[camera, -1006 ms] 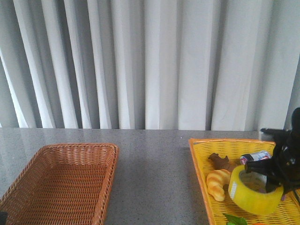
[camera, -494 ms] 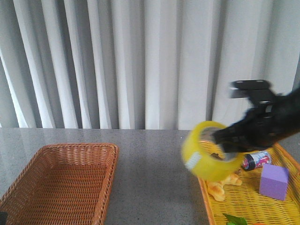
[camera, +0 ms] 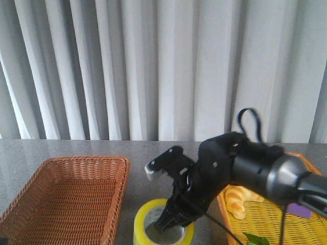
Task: Transfer tape with both arms
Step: 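Lift the tape roll with the right gripper and carry it toward the brown basket, then set the tape roll on the table between baskets and withdraw the right gripper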
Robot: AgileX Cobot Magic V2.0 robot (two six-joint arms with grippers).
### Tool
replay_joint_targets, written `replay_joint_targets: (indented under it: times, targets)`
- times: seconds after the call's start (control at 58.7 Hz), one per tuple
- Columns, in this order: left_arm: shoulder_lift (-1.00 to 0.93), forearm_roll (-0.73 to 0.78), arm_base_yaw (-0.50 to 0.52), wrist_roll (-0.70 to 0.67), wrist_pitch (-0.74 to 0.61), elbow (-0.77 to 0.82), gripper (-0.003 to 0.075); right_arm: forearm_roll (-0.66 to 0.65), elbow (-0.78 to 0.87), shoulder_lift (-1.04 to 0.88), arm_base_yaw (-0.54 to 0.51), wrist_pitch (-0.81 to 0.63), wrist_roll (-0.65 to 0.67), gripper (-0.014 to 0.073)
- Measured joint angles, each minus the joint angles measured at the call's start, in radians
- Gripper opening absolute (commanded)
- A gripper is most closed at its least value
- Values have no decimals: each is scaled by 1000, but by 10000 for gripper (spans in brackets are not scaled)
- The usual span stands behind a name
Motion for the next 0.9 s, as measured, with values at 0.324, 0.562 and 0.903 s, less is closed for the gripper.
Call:
replay_joint_targets:
  times: [0.324,0.562,0.903]
  targets:
    - [0,0,0,0,13,0,576,-44,0,58,4,-20,0,234]
    - [0,0,0,0,12,0,576,-45,0,57,4,-60,1,448]
    - [0,7,0,1,10,0,576,-37,-10,-119,-8,-40,91,449]
